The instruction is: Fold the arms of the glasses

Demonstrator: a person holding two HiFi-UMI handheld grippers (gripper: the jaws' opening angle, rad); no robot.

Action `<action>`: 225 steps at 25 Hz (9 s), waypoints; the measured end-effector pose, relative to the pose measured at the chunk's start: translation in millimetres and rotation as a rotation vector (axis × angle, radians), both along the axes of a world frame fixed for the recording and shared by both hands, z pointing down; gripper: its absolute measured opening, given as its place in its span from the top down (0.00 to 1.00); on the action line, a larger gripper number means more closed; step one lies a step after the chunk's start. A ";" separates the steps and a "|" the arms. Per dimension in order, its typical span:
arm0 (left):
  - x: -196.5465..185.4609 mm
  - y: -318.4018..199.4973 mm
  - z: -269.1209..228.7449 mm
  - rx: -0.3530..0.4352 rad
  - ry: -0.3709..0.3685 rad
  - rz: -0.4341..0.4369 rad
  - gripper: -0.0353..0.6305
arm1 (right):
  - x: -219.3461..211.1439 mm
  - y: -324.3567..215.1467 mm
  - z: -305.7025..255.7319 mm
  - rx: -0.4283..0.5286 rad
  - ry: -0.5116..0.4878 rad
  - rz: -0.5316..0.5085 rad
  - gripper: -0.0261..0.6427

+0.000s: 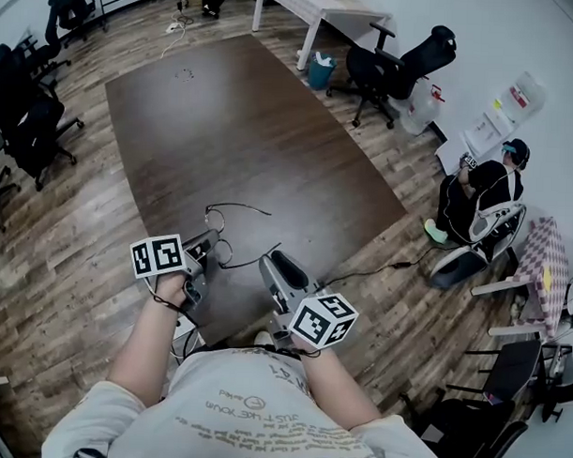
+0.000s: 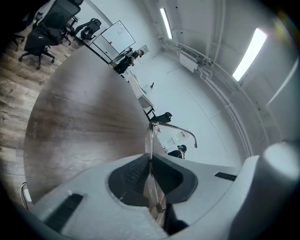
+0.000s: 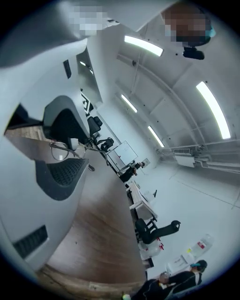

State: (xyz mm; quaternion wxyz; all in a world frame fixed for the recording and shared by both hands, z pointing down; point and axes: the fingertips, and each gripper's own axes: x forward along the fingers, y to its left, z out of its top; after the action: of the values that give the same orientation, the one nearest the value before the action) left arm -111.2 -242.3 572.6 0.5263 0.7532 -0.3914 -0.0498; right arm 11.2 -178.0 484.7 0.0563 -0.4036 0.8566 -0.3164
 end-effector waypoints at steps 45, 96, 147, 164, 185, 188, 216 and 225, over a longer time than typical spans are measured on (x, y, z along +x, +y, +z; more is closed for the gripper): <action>32.6 36.6 -29.9 0.168 -0.004 0.107 0.89 | -28.0 18.1 2.3 0.041 0.054 -0.131 0.92; 88.6 49.5 -40.2 0.165 0.117 0.286 0.89 | -27.1 -6.2 12.4 0.037 0.070 -0.087 0.91; 30.4 50.1 -9.8 0.559 -0.872 0.542 0.89 | -2.5 9.8 13.6 0.137 0.386 -0.065 0.75; 33.2 55.2 -4.5 0.574 -0.935 0.584 0.89 | -8.1 16.9 56.8 0.062 0.620 -0.157 0.87; 34.6 54.2 -20.4 0.556 -0.812 0.505 0.90 | -18.3 22.8 61.3 0.036 0.616 -0.207 0.92; 37.8 54.3 -20.9 0.543 -0.783 0.489 0.90 | -17.3 23.1 61.2 0.026 0.597 -0.205 0.92; 54.1 69.1 -41.0 0.404 -0.488 0.348 0.89 | -48.5 39.1 52.5 -0.116 0.185 -0.310 0.92; 55.1 72.8 -49.5 0.358 -0.334 0.321 0.90 | -54.3 42.0 42.5 -0.111 0.105 -0.333 0.93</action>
State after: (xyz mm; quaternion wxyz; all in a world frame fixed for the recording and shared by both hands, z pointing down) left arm -56.1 -169.5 523.1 0.3144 0.8842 -0.3335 0.0905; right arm -43.1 -136.0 527.2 -0.0641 -0.2748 0.8946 -0.3465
